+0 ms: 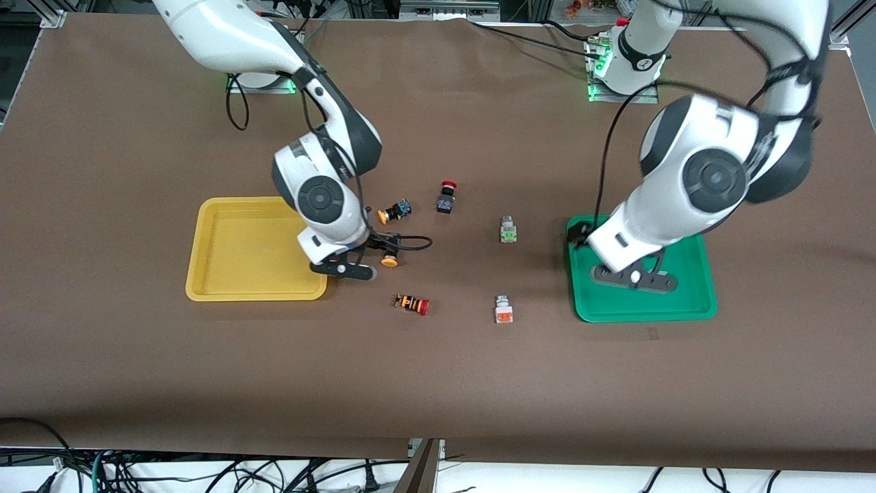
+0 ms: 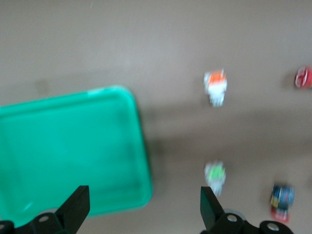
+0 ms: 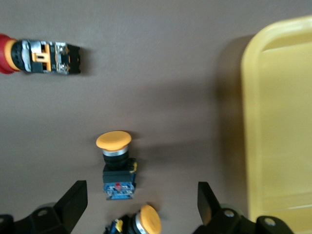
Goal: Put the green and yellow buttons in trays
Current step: 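Grasp a yellow-capped button with the right gripper while the left gripper grasps an orange-topped button, then place the yellow button in the yellow tray while the left gripper places the orange button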
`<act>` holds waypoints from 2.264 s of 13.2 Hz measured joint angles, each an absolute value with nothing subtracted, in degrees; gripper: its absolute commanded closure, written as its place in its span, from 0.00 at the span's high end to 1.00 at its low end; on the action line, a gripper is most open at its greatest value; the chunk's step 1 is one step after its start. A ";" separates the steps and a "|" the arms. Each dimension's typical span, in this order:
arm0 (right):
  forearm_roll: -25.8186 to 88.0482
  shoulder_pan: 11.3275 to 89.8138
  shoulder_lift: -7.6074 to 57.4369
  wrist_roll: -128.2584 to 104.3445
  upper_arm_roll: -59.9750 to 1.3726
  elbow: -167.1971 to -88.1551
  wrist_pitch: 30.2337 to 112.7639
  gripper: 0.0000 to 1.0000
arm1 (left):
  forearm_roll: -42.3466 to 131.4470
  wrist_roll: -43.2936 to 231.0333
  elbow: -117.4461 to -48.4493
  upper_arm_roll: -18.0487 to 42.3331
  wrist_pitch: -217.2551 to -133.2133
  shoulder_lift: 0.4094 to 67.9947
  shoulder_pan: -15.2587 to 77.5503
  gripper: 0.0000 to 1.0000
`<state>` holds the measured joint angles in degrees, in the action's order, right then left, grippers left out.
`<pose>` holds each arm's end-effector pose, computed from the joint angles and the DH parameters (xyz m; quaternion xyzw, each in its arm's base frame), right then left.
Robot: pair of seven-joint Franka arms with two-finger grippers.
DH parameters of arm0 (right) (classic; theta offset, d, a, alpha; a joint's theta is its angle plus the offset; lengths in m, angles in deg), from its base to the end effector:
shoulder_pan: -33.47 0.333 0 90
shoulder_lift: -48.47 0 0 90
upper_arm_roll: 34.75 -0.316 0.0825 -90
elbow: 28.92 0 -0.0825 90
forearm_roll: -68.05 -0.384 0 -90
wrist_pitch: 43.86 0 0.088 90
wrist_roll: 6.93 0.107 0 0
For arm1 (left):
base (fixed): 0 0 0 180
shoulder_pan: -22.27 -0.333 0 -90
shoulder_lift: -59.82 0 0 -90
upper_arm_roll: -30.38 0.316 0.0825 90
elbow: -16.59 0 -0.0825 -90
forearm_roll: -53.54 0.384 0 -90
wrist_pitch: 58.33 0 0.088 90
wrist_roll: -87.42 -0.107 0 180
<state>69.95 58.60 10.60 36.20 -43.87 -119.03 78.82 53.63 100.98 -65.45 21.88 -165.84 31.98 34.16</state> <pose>0.5800 0.3753 0.2504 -0.9951 0.0822 0.0552 0.0017 0.6553 -0.2250 0.4133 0.9979 -0.0519 -0.0272 0.0272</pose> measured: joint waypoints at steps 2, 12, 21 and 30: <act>69.95 59.30 8.43 37.54 -43.93 -119.01 81.70 1.00 | 53.63 101.70 -63.66 21.86 -175.24 26.92 34.60 1.00; 69.99 61.59 3.92 39.90 -43.99 -118.93 87.78 0.00 | 66.86 121.00 -63.29 22.07 -194.03 14.28 44.36 1.00; 70.10 49.71 13.36 8.15 -37.57 -116.42 66.70 0.00 | 67.26 122.14 -63.36 22.50 -201.47 7.23 45.04 0.02; 70.03 46.28 16.02 0.04 -28.41 -137.05 83.02 1.00 | 67.36 120.69 -62.46 22.88 -181.15 13.37 44.80 0.00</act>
